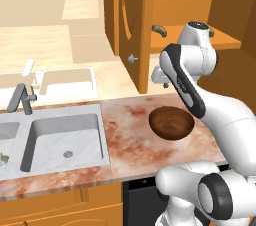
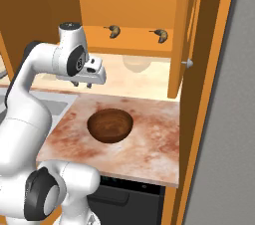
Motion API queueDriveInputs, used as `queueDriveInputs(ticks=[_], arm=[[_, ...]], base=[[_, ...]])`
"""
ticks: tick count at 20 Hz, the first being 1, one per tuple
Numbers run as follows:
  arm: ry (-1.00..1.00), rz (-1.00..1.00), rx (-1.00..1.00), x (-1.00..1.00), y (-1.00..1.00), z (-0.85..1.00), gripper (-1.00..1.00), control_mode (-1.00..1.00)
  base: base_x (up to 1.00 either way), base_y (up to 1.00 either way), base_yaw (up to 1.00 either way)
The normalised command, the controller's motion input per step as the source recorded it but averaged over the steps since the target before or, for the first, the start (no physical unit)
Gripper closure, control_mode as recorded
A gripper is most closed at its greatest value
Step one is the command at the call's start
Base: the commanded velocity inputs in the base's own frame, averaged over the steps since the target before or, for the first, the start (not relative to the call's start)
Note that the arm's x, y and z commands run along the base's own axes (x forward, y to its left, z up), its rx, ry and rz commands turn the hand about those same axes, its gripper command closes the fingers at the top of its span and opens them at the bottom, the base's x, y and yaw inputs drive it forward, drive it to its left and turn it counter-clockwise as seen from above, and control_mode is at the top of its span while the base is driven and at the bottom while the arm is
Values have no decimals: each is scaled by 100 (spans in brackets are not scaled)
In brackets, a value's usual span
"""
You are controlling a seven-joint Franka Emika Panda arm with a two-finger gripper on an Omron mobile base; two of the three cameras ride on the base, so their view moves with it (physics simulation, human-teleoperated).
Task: Pick the bananas from the cabinet and place them in one bowl. Pick the garlic from the sink and place it in the other bowl.
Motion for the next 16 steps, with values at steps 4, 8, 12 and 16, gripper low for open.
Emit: queueDriveInputs(ticks=[4,8,12,16], arm=[[-7,0,0,0,0,0,-100,-100],[-19,0,0,-7,0,6,-100,-100],[-23,0,-2,-13,0,14,-100,-100],[-29,0,-4,-22,0,18,-100,-100]], base=[[0,0,0],[0,0,0],[0,0,0],[0,0,0]])
